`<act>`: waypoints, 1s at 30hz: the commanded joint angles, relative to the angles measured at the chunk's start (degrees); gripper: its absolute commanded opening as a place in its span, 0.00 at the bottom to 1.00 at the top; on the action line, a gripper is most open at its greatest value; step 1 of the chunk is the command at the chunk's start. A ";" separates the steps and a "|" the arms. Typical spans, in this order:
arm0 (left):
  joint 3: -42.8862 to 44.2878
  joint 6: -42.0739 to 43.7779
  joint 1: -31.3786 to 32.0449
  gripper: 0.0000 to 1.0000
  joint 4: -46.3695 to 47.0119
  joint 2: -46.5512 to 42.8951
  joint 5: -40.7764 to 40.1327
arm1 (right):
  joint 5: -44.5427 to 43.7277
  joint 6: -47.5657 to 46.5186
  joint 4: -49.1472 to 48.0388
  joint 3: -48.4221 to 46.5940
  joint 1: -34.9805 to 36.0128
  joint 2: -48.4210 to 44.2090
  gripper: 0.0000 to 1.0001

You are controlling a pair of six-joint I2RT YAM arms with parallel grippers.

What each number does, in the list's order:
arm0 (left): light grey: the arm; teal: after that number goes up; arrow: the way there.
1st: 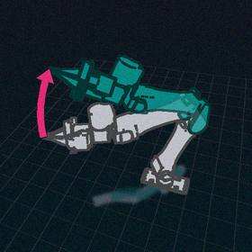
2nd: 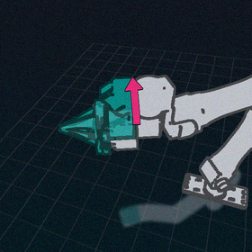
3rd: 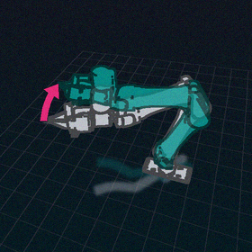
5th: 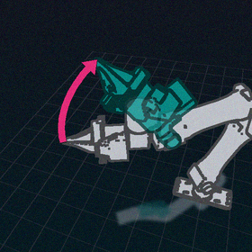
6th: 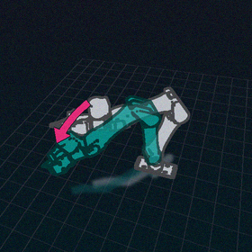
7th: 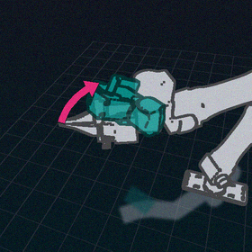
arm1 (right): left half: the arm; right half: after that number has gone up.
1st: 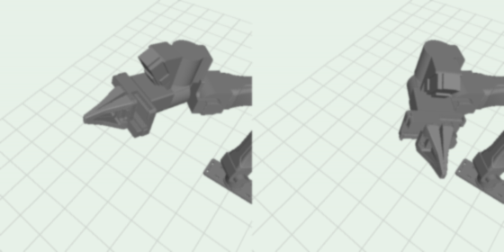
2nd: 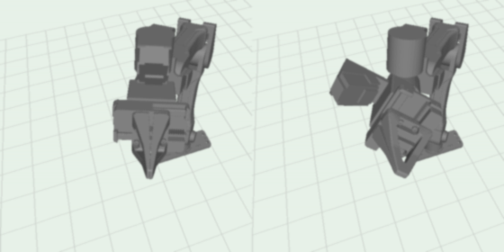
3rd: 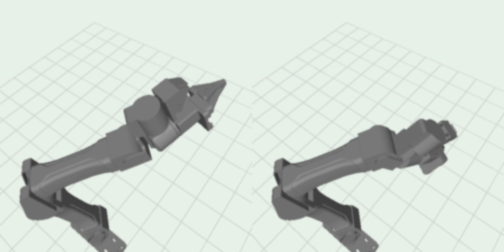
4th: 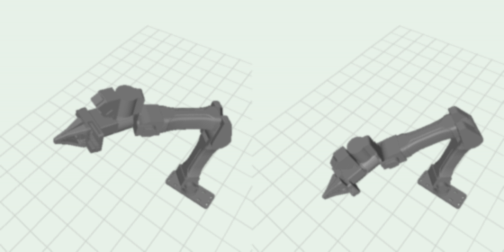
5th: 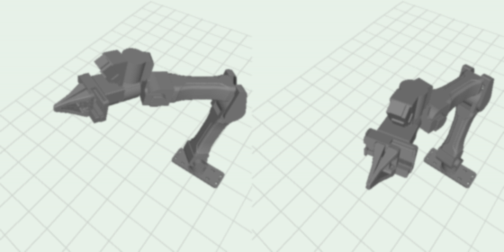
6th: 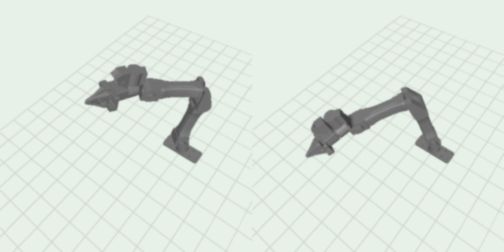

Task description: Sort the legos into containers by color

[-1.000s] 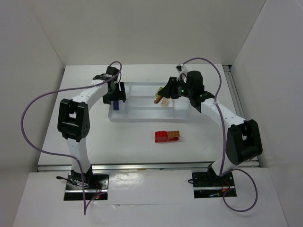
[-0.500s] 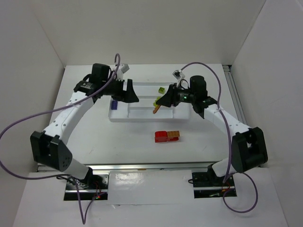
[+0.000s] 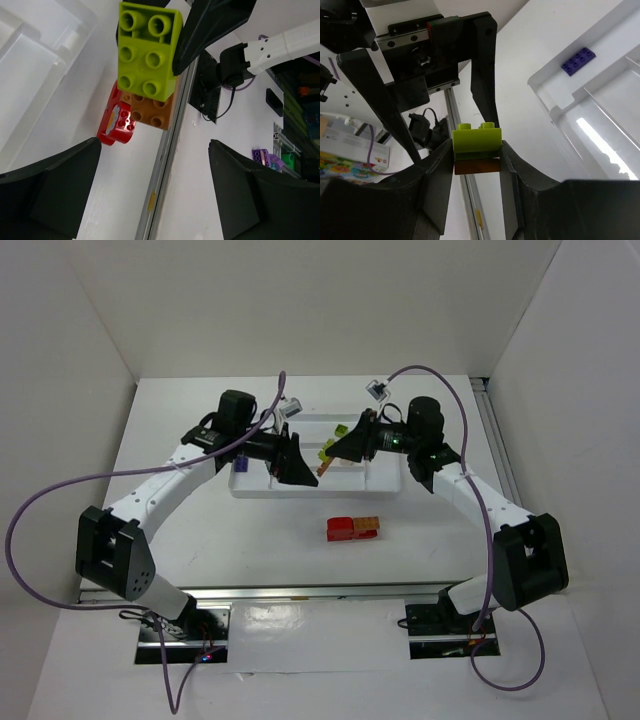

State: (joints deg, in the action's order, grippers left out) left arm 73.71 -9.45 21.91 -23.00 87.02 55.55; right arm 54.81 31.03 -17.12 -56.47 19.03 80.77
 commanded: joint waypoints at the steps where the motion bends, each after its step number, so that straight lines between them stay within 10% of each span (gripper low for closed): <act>1: 1.17 -1.95 0.41 1.00 5.68 0.08 3.68 | 2.15 2.55 -6.17 -0.13 -0.13 -1.06 0.00; 16: -2.52 -14.62 2.69 0.89 24.22 2.36 4.13 | 2.76 4.31 -8.97 -0.13 -0.13 -0.53 0.00; 21: -3.14 -18.58 3.75 0.64 28.80 3.50 5.53 | 2.76 5.36 -9.51 -0.13 -0.13 0.00 0.00; 24: -3.14 -19.37 3.75 0.32 29.60 4.12 5.53 | 2.15 5.36 -10.03 0.39 -0.13 0.00 0.00; 25: -3.14 -19.37 3.75 0.03 28.64 4.12 5.53 | 2.15 5.36 -10.03 0.39 -0.13 0.00 0.00; 30: -2.43 -17.36 3.75 0.00 25.03 4.73 5.01 | -2.41 4.14 -7.49 -0.22 -0.13 -0.53 0.00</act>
State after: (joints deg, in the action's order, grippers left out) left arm 70.39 -27.20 25.06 2.20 91.05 59.24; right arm 55.66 36.77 -22.65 -56.07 18.48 80.86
